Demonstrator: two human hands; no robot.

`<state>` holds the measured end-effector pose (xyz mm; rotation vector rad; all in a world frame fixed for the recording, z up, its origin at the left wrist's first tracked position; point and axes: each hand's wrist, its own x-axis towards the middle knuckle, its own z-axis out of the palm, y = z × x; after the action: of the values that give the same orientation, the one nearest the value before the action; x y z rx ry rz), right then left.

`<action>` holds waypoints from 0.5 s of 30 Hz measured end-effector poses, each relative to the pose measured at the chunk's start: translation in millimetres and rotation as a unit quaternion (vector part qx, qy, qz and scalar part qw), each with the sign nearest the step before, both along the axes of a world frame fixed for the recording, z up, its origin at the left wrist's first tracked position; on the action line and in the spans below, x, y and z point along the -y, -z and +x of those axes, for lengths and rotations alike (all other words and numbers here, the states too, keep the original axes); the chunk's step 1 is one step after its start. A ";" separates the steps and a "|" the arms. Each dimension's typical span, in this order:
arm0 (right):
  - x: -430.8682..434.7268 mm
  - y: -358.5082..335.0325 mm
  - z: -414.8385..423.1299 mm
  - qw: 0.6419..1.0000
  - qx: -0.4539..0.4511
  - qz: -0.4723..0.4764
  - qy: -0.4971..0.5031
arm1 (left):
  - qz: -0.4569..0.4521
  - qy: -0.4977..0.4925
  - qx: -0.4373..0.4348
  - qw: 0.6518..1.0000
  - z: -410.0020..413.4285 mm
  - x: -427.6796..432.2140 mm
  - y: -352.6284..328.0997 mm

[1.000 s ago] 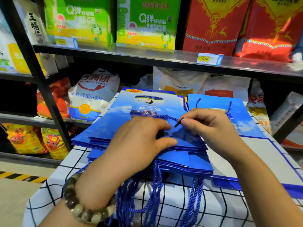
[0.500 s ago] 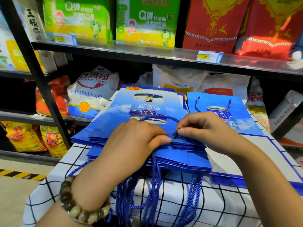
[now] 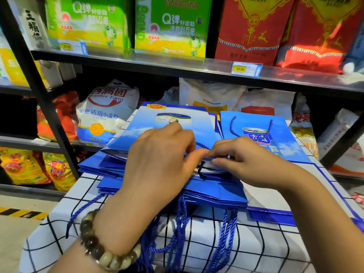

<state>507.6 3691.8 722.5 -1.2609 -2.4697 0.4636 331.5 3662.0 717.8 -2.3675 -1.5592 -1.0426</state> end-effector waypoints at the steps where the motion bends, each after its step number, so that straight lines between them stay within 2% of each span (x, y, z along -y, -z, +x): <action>1: -0.2 0.2 0.1 1.000 0.009 0.011 -0.002 | 0.016 -0.007 0.000 1.000 0.4 0.3 2.7; 6: -1.0 4.0 -1.9 0.998 0.023 0.050 -0.004 | -0.080 -0.055 -0.106 0.990 15.3 2.1 9.9; 11: 1.5 8.0 -2.0 0.998 0.016 0.058 0.022 | -0.038 -0.002 -0.117 0.992 16.7 -1.7 19.5; 15: 3.0 10.1 1.3 0.998 0.014 0.056 0.034 | -0.038 0.032 -0.139 0.989 7.4 4.8 17.6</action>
<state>508.9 3688.8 712.4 -1.3105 -2.4305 0.2873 338.9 3657.3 700.2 -2.4976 -1.4540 -0.6364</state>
